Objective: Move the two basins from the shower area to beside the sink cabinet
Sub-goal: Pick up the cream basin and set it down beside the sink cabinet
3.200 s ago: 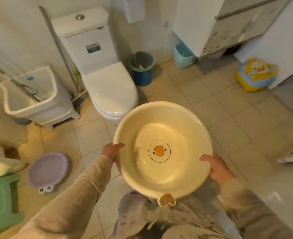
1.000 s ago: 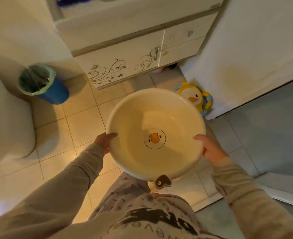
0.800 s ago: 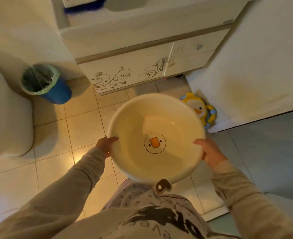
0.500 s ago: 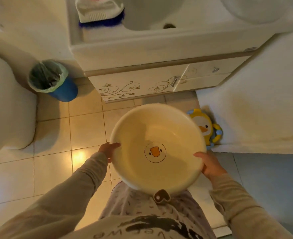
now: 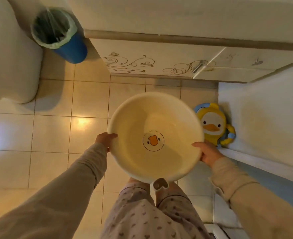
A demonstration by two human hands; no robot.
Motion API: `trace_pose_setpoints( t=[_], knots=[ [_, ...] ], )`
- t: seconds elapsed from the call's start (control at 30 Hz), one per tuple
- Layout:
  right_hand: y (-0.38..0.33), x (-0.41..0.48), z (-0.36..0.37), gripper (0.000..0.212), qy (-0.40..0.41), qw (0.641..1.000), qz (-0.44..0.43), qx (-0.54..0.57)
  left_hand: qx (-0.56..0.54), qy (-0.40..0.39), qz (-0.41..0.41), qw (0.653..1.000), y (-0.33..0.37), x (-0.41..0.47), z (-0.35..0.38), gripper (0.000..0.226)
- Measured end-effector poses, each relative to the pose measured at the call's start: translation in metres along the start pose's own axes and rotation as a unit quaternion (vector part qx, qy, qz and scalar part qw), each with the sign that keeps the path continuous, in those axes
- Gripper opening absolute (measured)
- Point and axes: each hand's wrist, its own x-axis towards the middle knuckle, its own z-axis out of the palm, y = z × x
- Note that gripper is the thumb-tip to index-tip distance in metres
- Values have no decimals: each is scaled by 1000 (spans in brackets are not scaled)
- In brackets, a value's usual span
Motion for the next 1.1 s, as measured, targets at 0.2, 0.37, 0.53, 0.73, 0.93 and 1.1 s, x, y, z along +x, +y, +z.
trace_pose_setpoints(
  t=[0.2, 0.37, 0.53, 0.73, 0.93, 1.1],
  knots=[
    [12, 113, 3, 52, 16, 999, 20, -42, -24, -2, -51, 998, -27, 84, 52, 43],
    [27, 252, 40, 49, 26, 999, -2, -30, -42, -4, -32, 999, -34, 203, 97, 45],
    [8, 381, 92, 42, -1, 999, -52, -1, -52, -6, 42, 998, 3, 324, 130, 41],
    [-75, 497, 134, 24, -16, 990, -138, 17, -46, -35, 145, 988, 82, 428, 169, 46],
    [-126, 561, 152, 46, -29, 977, -209, 32, -50, -42, 209, 976, 135, 483, 202, 46],
    [-121, 575, 151, 46, -38, 980, -193, 38, -49, -54, 224, 972, 137, 488, 207, 43]
  ],
)
